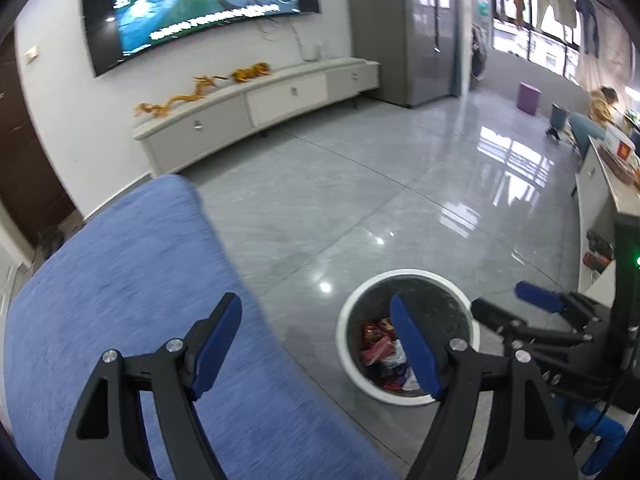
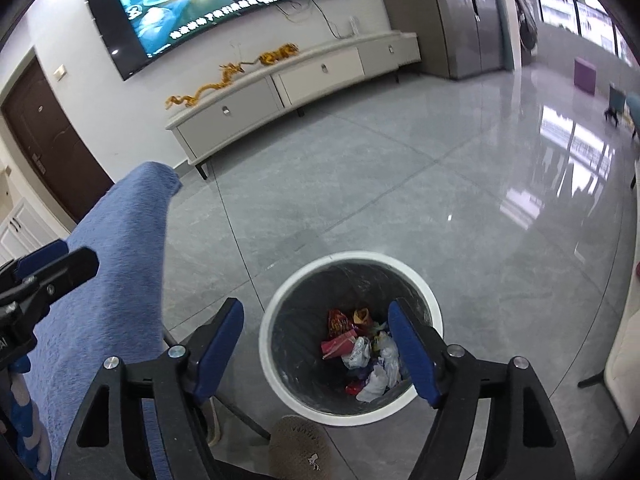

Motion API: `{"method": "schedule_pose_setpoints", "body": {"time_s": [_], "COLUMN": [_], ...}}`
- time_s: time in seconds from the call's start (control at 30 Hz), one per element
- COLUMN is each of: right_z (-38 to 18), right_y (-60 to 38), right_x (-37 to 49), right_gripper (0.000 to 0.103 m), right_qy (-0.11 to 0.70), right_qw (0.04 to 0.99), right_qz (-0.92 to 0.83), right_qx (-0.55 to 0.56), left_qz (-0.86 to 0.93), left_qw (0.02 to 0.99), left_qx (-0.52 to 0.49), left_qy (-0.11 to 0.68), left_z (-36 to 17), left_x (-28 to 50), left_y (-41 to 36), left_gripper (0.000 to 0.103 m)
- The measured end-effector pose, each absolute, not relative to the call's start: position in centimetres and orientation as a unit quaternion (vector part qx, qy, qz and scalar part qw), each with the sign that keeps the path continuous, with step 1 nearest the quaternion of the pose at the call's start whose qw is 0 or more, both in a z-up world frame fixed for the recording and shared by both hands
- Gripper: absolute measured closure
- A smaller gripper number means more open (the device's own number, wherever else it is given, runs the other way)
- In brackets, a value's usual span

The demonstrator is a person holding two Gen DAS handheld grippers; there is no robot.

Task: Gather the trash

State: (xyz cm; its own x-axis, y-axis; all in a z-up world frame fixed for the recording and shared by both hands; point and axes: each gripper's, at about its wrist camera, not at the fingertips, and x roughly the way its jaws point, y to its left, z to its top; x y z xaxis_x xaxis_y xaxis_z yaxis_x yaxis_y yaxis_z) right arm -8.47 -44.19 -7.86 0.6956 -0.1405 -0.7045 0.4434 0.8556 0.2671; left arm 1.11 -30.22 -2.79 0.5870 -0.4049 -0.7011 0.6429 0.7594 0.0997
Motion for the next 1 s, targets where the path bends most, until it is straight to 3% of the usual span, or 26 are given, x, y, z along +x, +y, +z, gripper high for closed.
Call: {"method": "schedule_pose_setpoints", "body": {"time_s": [0.43,1.0], "right_z": [-1.7,0.6], "right_y": [-35.0,-27.5], "right_x": [-8.6,-9.1], "right_gripper": [0.011,0.002], "right_qy": [0.306,0.264], "right_qw": [0.931,0.95], "right_qz": [-0.18,-0.168], "right_qx": [0.087,0.001], "left_qz": [-0.19,-0.109], "left_qw": [0.918,0.957], "left_qx": [0.112,0.073], "left_qy": [0.33,0.258], "left_z": [-0.2,1.7], "left_x": [0.1,-2.7], "left_y": [-17.0,-7.4], "left_gripper": [0.022,0.021]}}
